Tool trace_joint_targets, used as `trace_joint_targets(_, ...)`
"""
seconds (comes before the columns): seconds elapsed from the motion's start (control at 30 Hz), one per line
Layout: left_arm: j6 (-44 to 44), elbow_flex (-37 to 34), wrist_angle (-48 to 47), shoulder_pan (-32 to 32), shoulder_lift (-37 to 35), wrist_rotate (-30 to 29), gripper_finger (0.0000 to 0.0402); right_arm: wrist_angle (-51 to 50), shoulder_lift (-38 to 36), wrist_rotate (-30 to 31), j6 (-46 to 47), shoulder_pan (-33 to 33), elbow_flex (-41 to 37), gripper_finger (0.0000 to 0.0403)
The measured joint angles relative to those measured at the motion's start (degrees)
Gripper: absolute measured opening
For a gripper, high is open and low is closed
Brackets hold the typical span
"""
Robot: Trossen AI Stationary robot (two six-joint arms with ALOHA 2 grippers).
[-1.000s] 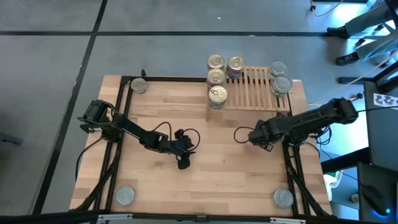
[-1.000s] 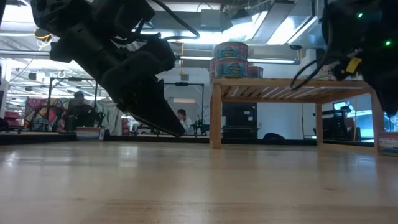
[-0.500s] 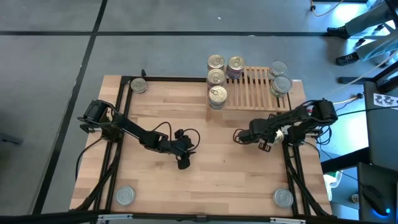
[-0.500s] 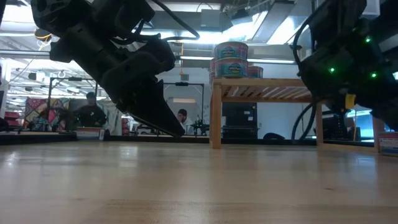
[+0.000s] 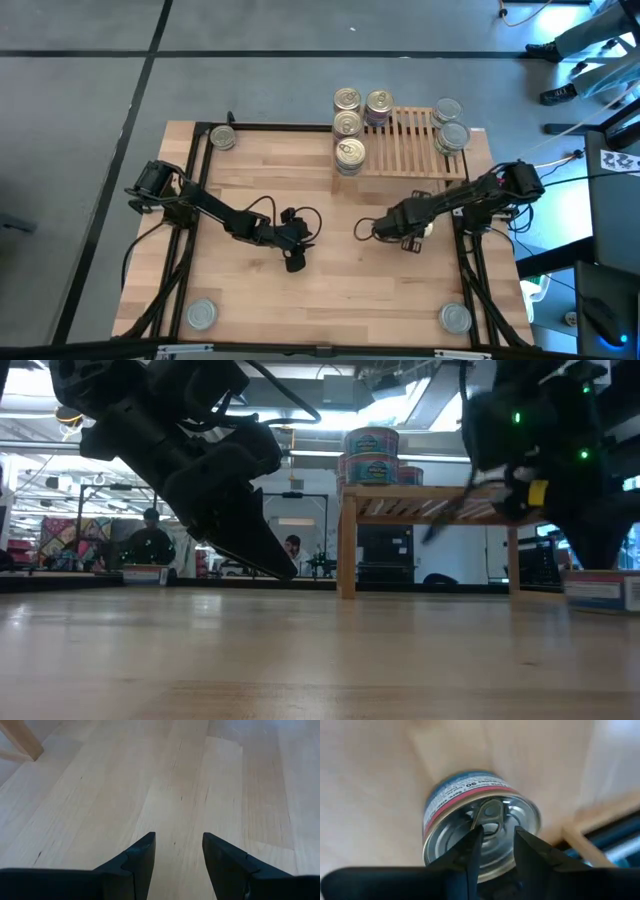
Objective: Stack canned seafood by type on shelf
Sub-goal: Put the blue-pink tuna can on the shelf aligned with the other blue-pink tuna can
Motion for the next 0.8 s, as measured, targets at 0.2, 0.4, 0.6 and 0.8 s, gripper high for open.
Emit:
trace_joint_targets(0.2, 0.3, 0.0, 0.0, 0.0, 0.0, 0.0, 0.0162, 10.8, -0.4, 0.9, -1.3, 3.7, 0.8, 0.0112)
trace_joint_targets(0.4, 0.4, 0.0, 0.0, -0.2, 0.0, 0.0, 0.0162, 21.4, -0.3, 2.4, -3.0, 5.9, 0.8, 0.0112)
trace_joint_targets(0.6, 0.4, 0.0, 0.1, -0.6, 0.0, 0.0, 0.0162, 32.7, 0.0, 3.0, -6.8, 5.9, 0.6, 0.0112)
trace_joint_targets(0.8, 0.5, 0.0, 0.1, -0.7, 0.0, 0.0, 0.0162, 44.3, 3.2, 6.0, -12.9, 5.9, 0.6, 0.0112)
